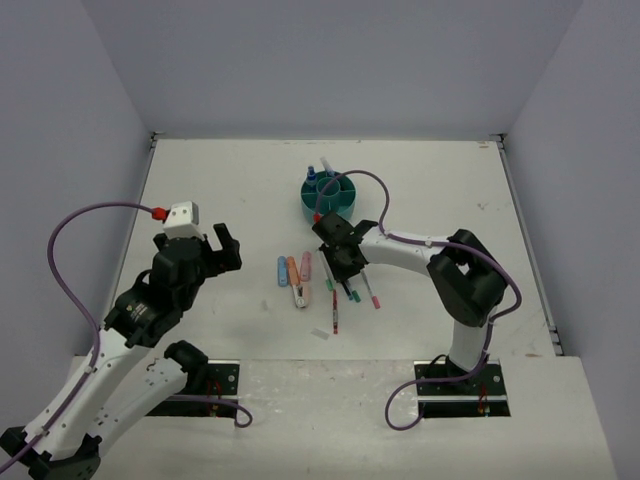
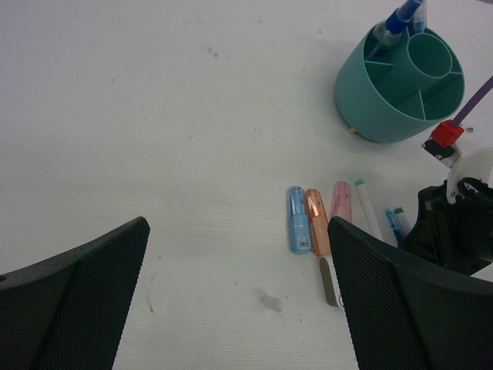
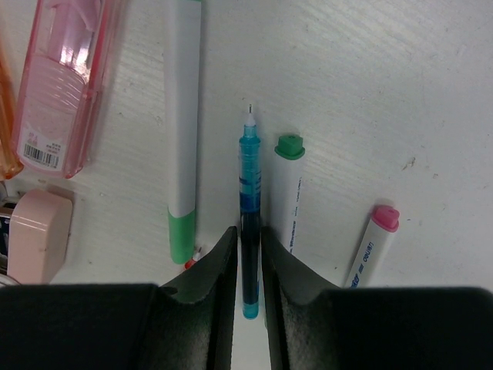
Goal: Sort the stationery into containers
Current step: Pick up the pen from the center of the board.
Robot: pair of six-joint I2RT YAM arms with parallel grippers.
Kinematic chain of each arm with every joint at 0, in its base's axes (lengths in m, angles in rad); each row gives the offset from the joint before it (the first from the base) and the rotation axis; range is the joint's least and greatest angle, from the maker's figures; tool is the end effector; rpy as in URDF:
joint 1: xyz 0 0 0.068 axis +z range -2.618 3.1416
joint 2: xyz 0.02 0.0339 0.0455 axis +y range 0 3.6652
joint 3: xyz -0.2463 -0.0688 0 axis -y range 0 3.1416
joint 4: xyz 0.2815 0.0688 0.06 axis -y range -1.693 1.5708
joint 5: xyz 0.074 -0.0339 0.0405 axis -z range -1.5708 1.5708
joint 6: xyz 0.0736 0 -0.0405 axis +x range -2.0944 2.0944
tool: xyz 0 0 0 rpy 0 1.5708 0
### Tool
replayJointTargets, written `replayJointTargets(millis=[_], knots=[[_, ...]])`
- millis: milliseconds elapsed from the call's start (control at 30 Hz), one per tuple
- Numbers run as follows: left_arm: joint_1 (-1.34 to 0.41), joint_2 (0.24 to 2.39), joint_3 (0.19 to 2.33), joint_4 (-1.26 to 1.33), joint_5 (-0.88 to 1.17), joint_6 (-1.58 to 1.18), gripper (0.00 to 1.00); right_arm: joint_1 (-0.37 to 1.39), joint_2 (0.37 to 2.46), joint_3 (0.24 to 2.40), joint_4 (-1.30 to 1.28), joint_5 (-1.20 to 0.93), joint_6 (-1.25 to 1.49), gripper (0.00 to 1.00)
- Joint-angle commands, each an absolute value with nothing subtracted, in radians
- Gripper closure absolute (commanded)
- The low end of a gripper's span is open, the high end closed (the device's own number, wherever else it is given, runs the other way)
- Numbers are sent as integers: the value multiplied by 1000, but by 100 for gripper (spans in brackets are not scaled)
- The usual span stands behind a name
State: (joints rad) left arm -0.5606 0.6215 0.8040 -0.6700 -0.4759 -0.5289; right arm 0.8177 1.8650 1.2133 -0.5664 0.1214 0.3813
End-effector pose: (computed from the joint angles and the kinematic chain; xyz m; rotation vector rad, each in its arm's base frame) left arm 0.1948 -0.0825 0.3017 -0.2582 1.9896 -0.2072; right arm 0.2817 0.2875 0.0882 -0.5723 2.7201 0.1400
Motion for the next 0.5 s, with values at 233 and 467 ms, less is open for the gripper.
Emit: replayJointTargets(millis=[233, 467], knots=[[-583, 615, 802, -655, -489, -506, 0, 816, 1925, 1238, -592, 173, 393, 82], [-586, 633, 818, -651, -459, -487, 0, 816, 1880, 1249, -613, 171, 381, 100]])
